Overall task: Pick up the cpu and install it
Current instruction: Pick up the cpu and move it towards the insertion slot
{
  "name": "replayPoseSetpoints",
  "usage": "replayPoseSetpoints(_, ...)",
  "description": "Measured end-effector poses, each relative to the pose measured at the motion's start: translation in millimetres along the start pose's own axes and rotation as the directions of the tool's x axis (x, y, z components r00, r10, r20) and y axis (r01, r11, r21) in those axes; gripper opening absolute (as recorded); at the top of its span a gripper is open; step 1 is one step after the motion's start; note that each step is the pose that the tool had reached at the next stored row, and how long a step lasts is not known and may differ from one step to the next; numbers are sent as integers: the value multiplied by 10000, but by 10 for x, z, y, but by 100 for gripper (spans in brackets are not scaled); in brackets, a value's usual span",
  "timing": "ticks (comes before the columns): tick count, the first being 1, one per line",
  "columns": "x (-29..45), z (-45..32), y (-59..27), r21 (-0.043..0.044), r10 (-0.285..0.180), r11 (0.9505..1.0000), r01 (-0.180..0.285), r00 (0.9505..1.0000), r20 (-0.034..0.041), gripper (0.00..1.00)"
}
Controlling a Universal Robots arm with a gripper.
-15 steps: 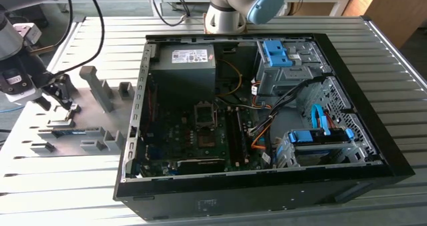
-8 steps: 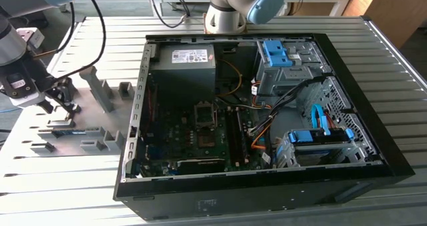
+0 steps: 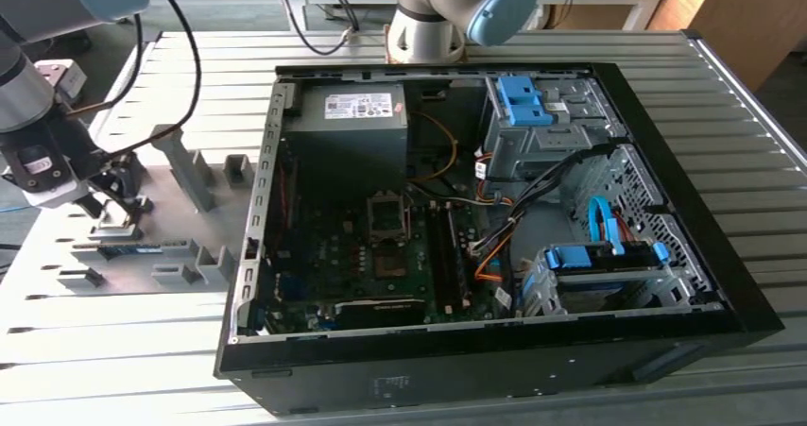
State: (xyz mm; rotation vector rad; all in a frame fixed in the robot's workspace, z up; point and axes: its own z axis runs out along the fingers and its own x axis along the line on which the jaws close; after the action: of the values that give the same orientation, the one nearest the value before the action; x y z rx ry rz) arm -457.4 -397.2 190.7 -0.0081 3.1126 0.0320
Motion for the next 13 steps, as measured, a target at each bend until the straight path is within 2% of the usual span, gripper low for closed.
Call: replayPoseSetpoints(13, 28, 68, -1, -1, -10, 10000, 10, 10000, 1, 53)
